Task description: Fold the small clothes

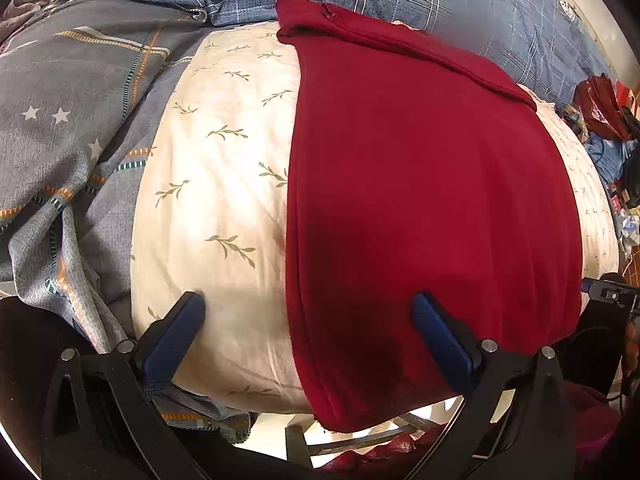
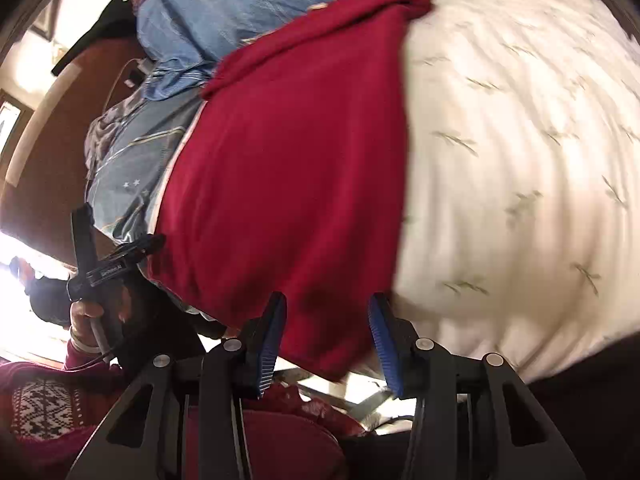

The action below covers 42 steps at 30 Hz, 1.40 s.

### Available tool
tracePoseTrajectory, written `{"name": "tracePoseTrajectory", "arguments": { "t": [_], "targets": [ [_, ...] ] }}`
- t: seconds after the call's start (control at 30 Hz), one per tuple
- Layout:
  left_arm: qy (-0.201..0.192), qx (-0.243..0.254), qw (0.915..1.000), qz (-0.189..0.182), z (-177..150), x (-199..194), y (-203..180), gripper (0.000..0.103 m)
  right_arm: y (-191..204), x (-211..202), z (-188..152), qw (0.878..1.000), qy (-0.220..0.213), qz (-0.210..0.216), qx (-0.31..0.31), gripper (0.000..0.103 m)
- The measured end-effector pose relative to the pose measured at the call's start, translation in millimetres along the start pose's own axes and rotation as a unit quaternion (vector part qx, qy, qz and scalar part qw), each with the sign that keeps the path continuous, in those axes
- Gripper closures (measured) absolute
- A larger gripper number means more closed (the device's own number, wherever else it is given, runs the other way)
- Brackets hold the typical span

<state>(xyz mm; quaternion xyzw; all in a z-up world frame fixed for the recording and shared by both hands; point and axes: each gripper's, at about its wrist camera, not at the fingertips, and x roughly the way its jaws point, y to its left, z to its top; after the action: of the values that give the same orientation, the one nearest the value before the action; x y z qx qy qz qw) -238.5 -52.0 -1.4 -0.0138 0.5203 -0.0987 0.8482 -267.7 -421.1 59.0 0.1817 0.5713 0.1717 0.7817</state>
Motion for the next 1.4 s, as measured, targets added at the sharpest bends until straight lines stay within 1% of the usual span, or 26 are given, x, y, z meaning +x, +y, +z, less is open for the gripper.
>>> {"name": "tracePoseTrajectory", "arguments": {
  "t": [0.07,0.17,0.2,0.33,0.4,0.5,0.57,0.7,0.8,0.9,0.97,1.0,1.07,1.13,1.2,1.27,1.4],
  "targets": [
    [0.002,0.000,1.0000,0.003,-1,0,-1,0.000,-6,3,-3,1.000,0.012,-0.024,0.005,0.058],
    [0.002,0.000,1.0000,0.001,-1,0,0,0.000,-5,3,-4,1.000,0.005,-0.016,0.006,0.058],
    [0.003,0.001,1.0000,0.002,-1,0,0,0.000,-4,5,-4,1.000,0.007,-0.014,0.004,0.055],
    [0.008,-0.003,1.0000,0.001,0,2,1,0.000,12,15,-6,0.999,0.006,0.047,-0.015,0.056],
    [0.011,-0.003,0.9999,0.000,1,2,2,0.000,18,16,-6,0.997,0.003,0.070,-0.030,0.055],
    [0.015,-0.004,0.9999,-0.004,0,2,3,0.000,19,15,-6,0.996,0.001,0.077,-0.039,0.052],
    [0.015,-0.007,0.9998,-0.007,1,2,3,0.000,19,20,-7,0.997,0.010,0.062,-0.039,0.053],
    [0.018,-0.012,0.9998,0.002,2,3,0,0.000,16,24,-6,0.996,0.014,0.078,-0.028,0.053],
    [0.035,0.000,0.9994,-0.007,3,2,0,0.000,19,23,-7,0.995,0.021,0.084,-0.042,0.053],
    [0.033,-0.024,0.9990,-0.019,3,-1,5,0.000,17,22,-6,0.993,0.022,0.102,-0.047,0.053],
    [0.031,-0.028,0.9990,-0.016,3,-2,6,0.000,15,24,-6,0.993,0.021,0.108,-0.041,0.053],
    [0.031,-0.028,0.9990,-0.015,3,-3,5,0.001,15,25,-5,0.993,0.022,0.109,-0.038,0.053],
    [0.030,-0.025,0.9991,-0.014,3,-4,4,0.007,15,23,-5,0.993,0.021,0.112,-0.041,0.053],
    [0.030,-0.022,0.9992,-0.017,4,-7,4,0.010,17,19,-4,0.992,0.017,0.115,-0.050,0.053],
    [0.028,-0.020,0.9992,-0.019,5,-7,2,0.011,18,19,-3,0.992,0.008,0.111,-0.052,0.052],
    [0.029,-0.014,0.9994,-0.015,4,-6,2,0.011,17,24,-1,0.993,0.014,0.110,-0.042,0.052],
    [0.024,-0.002,0.9996,-0.012,3,-4,-3,0.014,16,30,1,0.991,0.015,0.131,-0.021,0.053]
  ]
}}
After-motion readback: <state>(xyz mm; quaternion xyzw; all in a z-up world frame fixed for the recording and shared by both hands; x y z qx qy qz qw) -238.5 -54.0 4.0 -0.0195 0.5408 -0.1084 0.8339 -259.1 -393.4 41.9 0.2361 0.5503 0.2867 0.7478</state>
